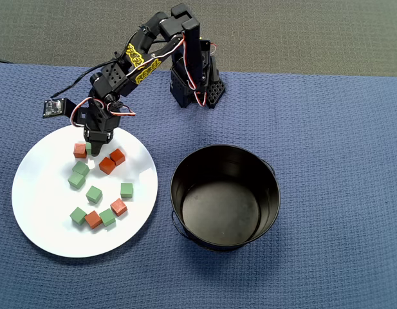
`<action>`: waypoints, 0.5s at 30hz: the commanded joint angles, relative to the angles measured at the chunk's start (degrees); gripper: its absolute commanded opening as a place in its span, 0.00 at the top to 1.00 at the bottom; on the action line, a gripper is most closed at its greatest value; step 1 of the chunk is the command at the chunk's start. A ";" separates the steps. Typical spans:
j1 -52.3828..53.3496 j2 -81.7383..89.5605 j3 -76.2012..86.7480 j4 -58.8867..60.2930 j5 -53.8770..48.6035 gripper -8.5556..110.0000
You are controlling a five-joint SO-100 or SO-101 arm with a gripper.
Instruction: Pick up the green cubes from the white plate and place them in the black recipient
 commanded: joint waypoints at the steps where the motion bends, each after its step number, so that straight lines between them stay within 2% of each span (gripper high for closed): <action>1: 0.26 8.70 -1.41 5.80 -0.79 0.93; 5: 0.53 16.79 -1.14 11.69 -1.93 0.93; 9: -1.93 31.99 2.81 16.17 -2.72 0.93; 15: -15.47 45.18 -1.05 27.42 7.91 0.93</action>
